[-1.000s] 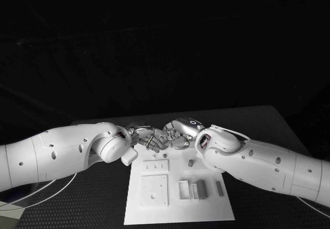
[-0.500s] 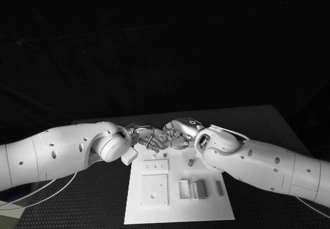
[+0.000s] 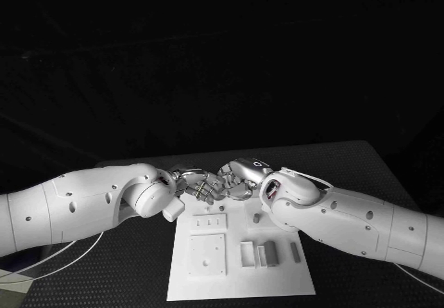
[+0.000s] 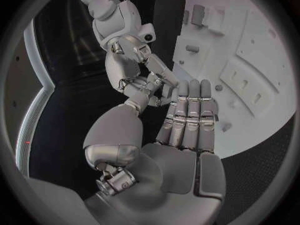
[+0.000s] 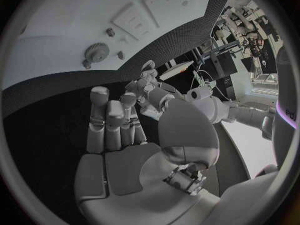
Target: Assemble the parts on the task board
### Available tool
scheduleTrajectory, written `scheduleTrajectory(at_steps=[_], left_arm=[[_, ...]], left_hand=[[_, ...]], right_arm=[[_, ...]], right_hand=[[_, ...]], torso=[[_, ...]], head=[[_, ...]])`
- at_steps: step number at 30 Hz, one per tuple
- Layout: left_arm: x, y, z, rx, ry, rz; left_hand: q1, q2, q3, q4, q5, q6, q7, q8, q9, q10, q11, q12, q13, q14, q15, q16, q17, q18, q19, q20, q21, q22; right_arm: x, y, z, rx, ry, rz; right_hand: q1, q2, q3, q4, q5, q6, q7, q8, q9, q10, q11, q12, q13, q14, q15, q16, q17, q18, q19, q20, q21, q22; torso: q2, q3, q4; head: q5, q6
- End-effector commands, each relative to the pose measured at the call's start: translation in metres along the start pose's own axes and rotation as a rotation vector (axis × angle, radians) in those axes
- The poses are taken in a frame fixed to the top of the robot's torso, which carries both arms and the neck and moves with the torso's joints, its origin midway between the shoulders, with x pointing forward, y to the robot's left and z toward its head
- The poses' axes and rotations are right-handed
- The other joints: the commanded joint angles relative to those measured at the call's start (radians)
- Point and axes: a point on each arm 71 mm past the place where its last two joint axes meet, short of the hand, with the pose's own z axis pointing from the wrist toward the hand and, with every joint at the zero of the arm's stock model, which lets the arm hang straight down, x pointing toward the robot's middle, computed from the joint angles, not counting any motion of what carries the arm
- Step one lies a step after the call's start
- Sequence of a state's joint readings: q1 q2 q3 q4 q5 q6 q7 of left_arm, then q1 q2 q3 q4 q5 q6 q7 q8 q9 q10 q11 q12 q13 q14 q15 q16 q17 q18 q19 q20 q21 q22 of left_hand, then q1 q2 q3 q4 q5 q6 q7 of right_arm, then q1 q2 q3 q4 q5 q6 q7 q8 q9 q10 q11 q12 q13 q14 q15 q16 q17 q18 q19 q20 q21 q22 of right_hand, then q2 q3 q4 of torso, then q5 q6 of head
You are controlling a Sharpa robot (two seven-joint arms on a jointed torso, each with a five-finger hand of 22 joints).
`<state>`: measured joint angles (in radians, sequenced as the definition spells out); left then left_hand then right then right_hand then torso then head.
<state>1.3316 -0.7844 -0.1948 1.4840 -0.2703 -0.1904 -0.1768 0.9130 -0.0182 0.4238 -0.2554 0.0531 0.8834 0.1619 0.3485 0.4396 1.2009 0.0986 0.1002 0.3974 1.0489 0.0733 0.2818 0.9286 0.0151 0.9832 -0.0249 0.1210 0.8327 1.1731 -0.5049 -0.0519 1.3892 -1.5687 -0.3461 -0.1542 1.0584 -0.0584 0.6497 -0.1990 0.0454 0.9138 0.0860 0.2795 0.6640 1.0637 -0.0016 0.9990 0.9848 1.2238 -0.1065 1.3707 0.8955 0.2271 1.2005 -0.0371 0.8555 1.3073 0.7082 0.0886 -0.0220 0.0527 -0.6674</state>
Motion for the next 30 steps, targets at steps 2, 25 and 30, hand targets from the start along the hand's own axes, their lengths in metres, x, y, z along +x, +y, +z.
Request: scheduleTrajectory(at_steps=[2, 25, 30], left_arm=[[0.007, -0.0075, 0.0008, 0.032, 0.017, -0.006], [0.0063, -0.0062, 0.0027, -0.006, -0.018, 0.038], [0.0067, -0.0063, 0.0027, -0.009, -0.021, 0.045]], left_hand=[[0.005, 0.021, 0.001, -0.015, -0.003, 0.016, -0.004, 0.0, 0.003, 0.008, -0.008, 0.0, 0.006, 0.017, -0.003, -0.001, 0.004, 0.017, 0.013, -0.002, -0.004, 0.004], [-0.024, -0.001, -0.008, -0.019, -0.003, 0.069, -0.027, 0.014, 0.01, 0.057, -0.032, 0.011, 0.046, 0.068, -0.028, 0.013, 0.03, 0.02, 0.058, -0.025, 0.011, 0.023], [-0.007, 0.008, 0.0, -0.03, -0.003, 0.079, -0.032, 0.015, 0.011, 0.066, -0.036, 0.012, 0.055, 0.075, -0.032, 0.018, 0.035, 0.019, 0.066, -0.03, 0.014, 0.029]], right_arm=[[0.0049, 0.0128, 0.0011, -0.057, 0.017, 0.006], [0.0073, 0.0158, 0.0026, -0.056, 0.029, 0.005], [0.0074, 0.0167, 0.0028, -0.058, 0.03, 0.006]], right_hand=[[0.0, -0.004, 0.001, -0.006, 0.003, 0.032, 0.025, 0.001, 0.0, 0.008, 0.0, -0.005, -0.001, 0.005, -0.004, -0.006, 0.001, 0.035, 0.002, -0.005, -0.006, 0.012], [-0.001, -0.01, 0.0, -0.007, 0.003, 0.035, 0.023, 0.002, 0.003, 0.01, -0.001, -0.005, -0.003, 0.007, -0.005, -0.007, 0.002, 0.035, 0.004, -0.006, -0.007, 0.012], [-0.001, -0.01, 0.0, -0.007, 0.003, 0.035, 0.023, 0.002, 0.003, 0.01, -0.001, -0.005, -0.003, 0.008, -0.005, -0.007, 0.002, 0.035, 0.004, -0.006, -0.007, 0.012]], torso=[[0.0, 0.0001, 0.0002], [0.0, 0.0007, 0.0], [0.0, 0.0002, -0.0003]], head=[[0.0, -0.001], [0.005, -0.009], [0.005, -0.011]])
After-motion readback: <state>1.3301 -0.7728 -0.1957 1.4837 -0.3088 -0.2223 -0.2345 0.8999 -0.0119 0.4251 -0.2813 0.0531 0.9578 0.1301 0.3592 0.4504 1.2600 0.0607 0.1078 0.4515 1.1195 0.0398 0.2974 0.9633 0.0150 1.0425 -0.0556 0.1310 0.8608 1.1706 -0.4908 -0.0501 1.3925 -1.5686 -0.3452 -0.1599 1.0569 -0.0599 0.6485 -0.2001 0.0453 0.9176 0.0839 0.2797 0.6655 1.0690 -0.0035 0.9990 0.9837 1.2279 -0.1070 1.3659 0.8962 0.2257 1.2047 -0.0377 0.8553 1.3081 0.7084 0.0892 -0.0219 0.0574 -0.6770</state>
